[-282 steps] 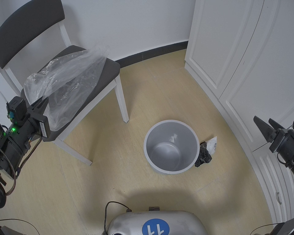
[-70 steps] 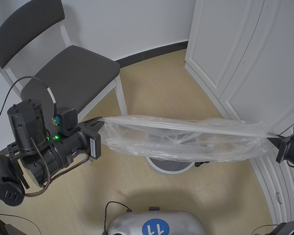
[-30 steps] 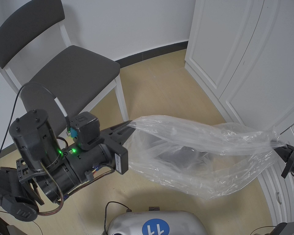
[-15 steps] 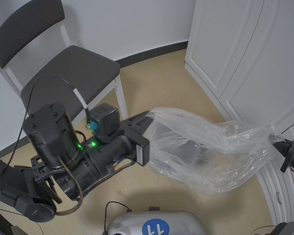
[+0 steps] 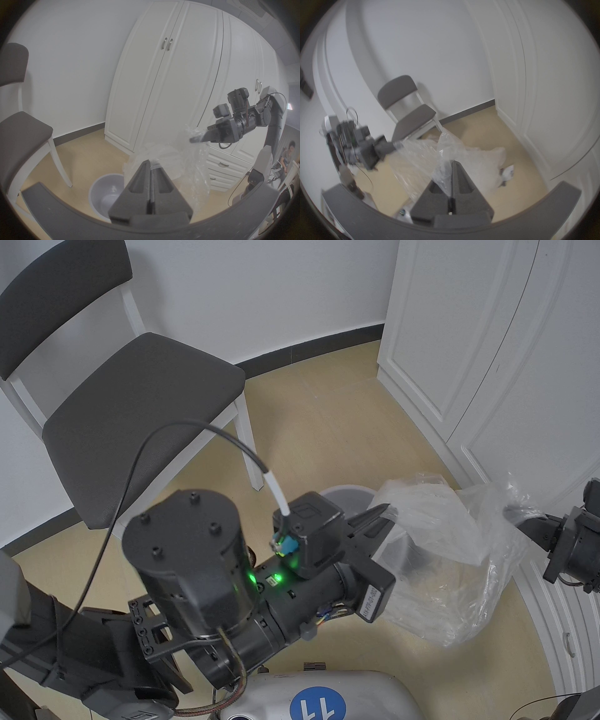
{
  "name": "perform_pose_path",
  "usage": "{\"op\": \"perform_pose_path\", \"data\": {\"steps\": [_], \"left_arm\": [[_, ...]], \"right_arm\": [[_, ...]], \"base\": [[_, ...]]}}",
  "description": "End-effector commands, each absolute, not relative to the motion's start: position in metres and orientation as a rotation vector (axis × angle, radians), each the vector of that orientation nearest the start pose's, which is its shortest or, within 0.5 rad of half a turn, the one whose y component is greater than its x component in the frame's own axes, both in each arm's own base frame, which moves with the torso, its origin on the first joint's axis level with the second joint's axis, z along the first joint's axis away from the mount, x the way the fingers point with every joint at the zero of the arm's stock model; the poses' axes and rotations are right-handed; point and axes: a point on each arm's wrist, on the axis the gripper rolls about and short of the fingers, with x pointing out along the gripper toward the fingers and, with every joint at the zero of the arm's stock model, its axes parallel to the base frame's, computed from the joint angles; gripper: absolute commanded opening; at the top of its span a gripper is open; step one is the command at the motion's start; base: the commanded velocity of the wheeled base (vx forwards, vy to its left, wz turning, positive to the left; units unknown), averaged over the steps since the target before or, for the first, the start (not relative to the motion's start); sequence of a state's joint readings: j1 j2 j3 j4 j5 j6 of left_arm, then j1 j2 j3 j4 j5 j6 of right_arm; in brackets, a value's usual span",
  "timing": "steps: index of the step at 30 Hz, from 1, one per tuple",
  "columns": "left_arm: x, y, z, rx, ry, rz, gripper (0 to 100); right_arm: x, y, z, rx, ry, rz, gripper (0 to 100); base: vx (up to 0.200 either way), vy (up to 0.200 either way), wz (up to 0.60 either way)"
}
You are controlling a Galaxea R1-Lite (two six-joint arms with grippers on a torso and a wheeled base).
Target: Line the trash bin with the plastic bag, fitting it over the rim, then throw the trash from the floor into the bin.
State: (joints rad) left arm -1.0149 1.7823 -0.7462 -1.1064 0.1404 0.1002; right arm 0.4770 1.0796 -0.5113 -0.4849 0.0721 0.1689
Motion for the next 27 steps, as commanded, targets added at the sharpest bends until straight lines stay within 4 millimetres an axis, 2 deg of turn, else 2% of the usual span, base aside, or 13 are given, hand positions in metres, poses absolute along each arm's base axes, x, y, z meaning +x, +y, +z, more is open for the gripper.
{"op": "perform_pose_path", "data": {"steps": [1,7,12,18,19,20,27], "left_arm": [[0.172,-0.283,0.174,0.058,-0.075,-0.892,0],[0.189,-0.291,0.160,0.008,-0.066,-0.858,0],[0.207,-0.281,0.150,0.011,-0.049,-0.801,0],[0.221,-0.277,0.138,-0.054,0.005,-0.769,0],[0.232,-0.275,0.130,-0.076,0.030,-0.745,0],[0.232,-0.275,0.130,-0.076,0.030,-0.745,0],[0.271,-0.279,0.096,-0.120,0.020,-0.691,0]], "right_arm": [[0.163,0.103,0.210,0.279,0.225,0.599,0],[0.203,0.127,0.185,0.399,0.265,0.577,0],[0.223,0.136,0.175,0.452,0.217,0.580,0],[0.235,0.136,0.159,0.475,0.256,0.545,0],[0.240,0.135,0.148,0.504,0.301,0.521,0],[0.240,0.135,0.148,0.504,0.301,0.521,0],[0.272,0.134,0.119,0.545,0.366,0.445,0]], "base": [[0.000,0.000,0.00],[0.000,0.000,0.00],[0.000,0.000,0.00],[0.000,0.000,0.00],[0.000,0.000,0.00],[0.000,0.000,0.00],[0.000,0.000,0.00]]}}
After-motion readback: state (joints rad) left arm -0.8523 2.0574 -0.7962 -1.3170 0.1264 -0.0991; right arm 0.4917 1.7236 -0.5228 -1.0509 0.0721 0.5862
